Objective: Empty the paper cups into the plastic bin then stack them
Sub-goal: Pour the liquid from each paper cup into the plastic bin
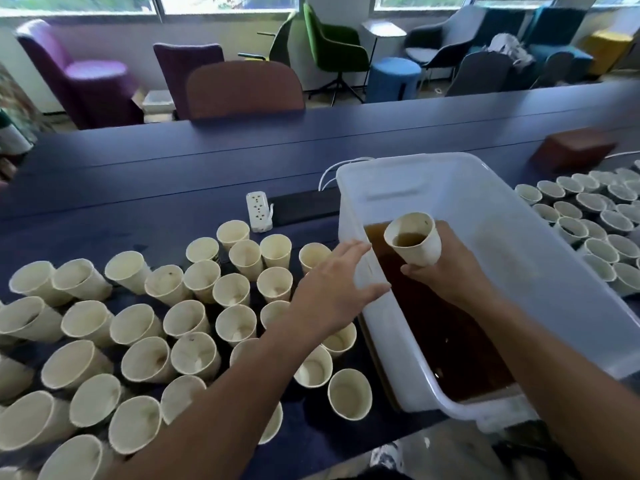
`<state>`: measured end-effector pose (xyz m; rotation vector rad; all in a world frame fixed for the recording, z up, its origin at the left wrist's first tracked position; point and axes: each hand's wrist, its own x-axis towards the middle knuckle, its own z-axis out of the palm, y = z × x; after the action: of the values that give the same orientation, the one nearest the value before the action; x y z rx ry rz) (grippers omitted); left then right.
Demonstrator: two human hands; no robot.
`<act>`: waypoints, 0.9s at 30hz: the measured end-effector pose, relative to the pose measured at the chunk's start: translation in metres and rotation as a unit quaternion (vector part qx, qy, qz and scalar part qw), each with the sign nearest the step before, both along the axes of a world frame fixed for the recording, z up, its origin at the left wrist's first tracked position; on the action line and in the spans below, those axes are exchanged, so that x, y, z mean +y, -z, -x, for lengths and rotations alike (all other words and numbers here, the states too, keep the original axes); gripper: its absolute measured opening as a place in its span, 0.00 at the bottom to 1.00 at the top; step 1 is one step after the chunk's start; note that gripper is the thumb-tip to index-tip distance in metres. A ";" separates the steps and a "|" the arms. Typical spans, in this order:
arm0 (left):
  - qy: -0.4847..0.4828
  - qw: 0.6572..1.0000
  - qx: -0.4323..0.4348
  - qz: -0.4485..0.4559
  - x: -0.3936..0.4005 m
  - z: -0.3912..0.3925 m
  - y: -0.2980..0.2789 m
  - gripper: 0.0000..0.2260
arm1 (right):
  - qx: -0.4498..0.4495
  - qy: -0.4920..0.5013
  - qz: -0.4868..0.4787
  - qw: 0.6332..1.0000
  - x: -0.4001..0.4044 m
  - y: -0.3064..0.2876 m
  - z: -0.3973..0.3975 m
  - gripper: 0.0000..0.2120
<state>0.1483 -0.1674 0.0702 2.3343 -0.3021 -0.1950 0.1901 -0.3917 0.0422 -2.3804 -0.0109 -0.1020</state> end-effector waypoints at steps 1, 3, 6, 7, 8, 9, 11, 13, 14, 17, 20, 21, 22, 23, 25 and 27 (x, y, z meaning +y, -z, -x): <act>0.011 1.000 0.000 -0.017 -0.002 0.000 0.002 0.33 | 0.004 0.006 0.003 1.000 -0.001 0.002 0.000 0.30; 0.029 0.998 0.003 -0.048 -0.005 0.001 0.003 0.35 | 0.010 0.011 0.004 1.000 -0.002 0.006 0.001 0.30; 0.041 0.995 0.006 -0.088 -0.006 0.003 0.005 0.36 | 0.024 0.017 0.028 0.999 -0.001 0.012 0.003 0.29; 0.042 0.994 0.005 -0.098 -0.006 0.003 0.005 0.36 | 0.029 0.016 0.039 0.999 -0.001 0.014 0.003 0.29; 0.043 0.993 0.003 -0.109 -0.006 0.003 0.005 0.36 | 0.033 0.017 0.053 0.998 -0.001 0.015 0.003 0.29; 0.044 0.992 0.000 -0.120 -0.005 0.003 0.004 0.36 | 0.036 0.018 0.068 0.997 -0.001 0.015 0.002 0.29; 0.046 0.990 -0.002 -0.136 -0.005 0.003 0.004 0.36 | 0.040 0.020 0.095 0.994 0.000 0.015 0.002 0.29; 0.046 0.988 -0.004 -0.146 -0.006 0.004 0.004 0.36 | 0.045 0.023 0.123 0.991 0.001 0.015 0.003 0.29; 0.046 0.988 -0.003 -0.149 -0.006 0.004 0.004 0.36 | 0.048 0.025 0.134 0.990 0.001 0.015 0.003 0.29; 0.043 0.987 0.001 -0.155 -0.006 0.003 0.006 0.36 | 0.048 0.031 0.155 0.986 -0.001 0.017 0.002 0.29; 0.043 0.986 0.004 -0.160 -0.005 0.002 0.011 0.36 | 0.044 0.033 0.187 0.981 -0.001 0.020 0.001 0.29; 0.043 0.986 0.004 -0.160 -0.005 0.002 0.012 0.36 | 0.040 0.033 0.195 0.979 -0.001 0.020 0.000 0.29; 0.044 0.986 0.004 -0.160 -0.005 0.002 0.012 0.36 | 0.033 0.033 0.201 0.979 -0.001 0.020 0.000 0.29; 0.045 0.986 0.003 -0.161 -0.005 0.002 0.013 0.36 | 0.026 0.034 0.204 0.978 -0.001 0.021 0.000 0.29; 0.045 0.986 0.000 -0.163 -0.005 0.002 0.013 0.36 | 0.011 0.037 0.211 0.977 -0.002 0.021 0.000 0.28; 0.045 0.986 0.000 -0.164 -0.005 0.002 0.013 0.36 | -0.010 0.036 0.219 0.975 -0.002 0.021 0.000 0.27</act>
<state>0.1462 -0.1727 0.0576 2.6467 -0.4005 -0.3090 0.1896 -0.3934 0.0210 -2.8225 0.0496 -0.1732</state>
